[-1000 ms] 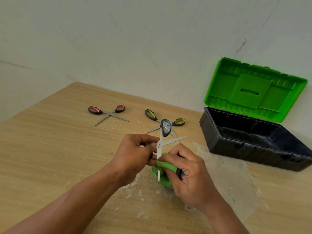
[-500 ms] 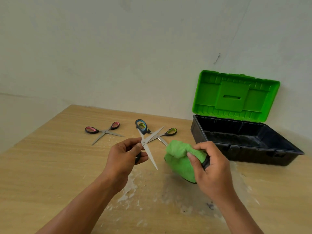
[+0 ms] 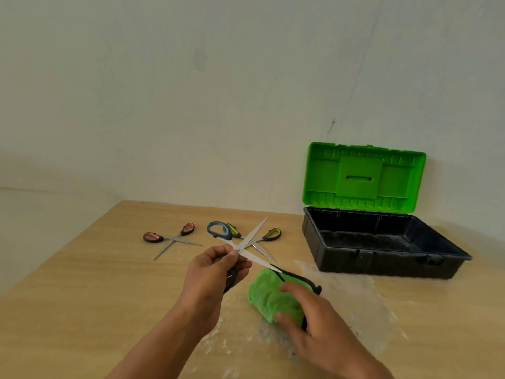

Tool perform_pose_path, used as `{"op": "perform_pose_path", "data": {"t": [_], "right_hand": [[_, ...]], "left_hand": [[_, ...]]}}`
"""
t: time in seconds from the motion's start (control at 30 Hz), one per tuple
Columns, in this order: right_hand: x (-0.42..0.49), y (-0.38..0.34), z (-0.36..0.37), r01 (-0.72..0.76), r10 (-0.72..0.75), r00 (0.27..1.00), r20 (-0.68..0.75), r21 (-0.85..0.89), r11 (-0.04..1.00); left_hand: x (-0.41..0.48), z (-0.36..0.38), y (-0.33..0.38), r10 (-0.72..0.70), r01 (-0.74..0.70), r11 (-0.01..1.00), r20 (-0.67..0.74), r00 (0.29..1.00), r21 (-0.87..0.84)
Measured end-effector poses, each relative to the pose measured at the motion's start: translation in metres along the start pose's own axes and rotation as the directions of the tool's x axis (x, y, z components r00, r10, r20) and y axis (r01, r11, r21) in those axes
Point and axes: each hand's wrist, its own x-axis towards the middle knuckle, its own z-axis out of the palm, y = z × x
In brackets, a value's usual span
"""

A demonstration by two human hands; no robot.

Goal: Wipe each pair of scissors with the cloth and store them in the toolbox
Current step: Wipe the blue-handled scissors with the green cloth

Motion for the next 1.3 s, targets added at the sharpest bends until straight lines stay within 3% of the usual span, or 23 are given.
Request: {"op": "perform_pose_path", "data": {"t": [0.1, 0.2, 0.3, 0.47, 0.7, 0.93, 1.3], "right_hand": [[0.006, -0.016, -0.003, -0.045, 0.105, 0.979, -0.175, 0.317, 0.947], [0.012, -0.043, -0.003, -0.122, 0.242, 0.966, -0.091, 0.664, 0.738], [0.017, -0.063, -0.004, -0.100, 0.231, 0.971, -0.062, 0.773, 0.627], [0.028, -0.067, -0.005, -0.075, 0.250, 0.964, -0.096, 0.799, 0.596], [0.036, -0.034, -0.023, -0.121, 0.291, 0.952, -0.094, 0.758, 0.641], [0.051, -0.006, -0.035, -0.117, 0.362, 0.920, -0.151, 0.774, 0.622], [0.069, 0.026, -0.064, -0.090, 0.428, 0.867, -0.253, 0.767, 0.636]], "left_hand": [[-0.003, 0.008, 0.000, 0.008, -0.008, 1.000, -0.022, 1.000, -0.009], [-0.009, 0.019, -0.002, 0.012, -0.012, 1.000, -0.033, 0.999, -0.028], [-0.017, 0.032, -0.006, -0.001, 0.001, 1.000, 0.000, 1.000, -0.021], [-0.020, 0.045, -0.011, -0.062, 0.063, 0.998, 0.044, 0.997, -0.028], [0.012, 0.041, -0.003, -0.047, 0.056, 0.981, 0.056, 0.997, -0.186], [0.038, 0.058, -0.012, 0.010, -0.016, 0.996, 0.068, 0.998, 0.089], [0.073, 0.109, -0.034, 0.030, -0.053, 0.977, 0.113, 0.993, 0.207]]}}
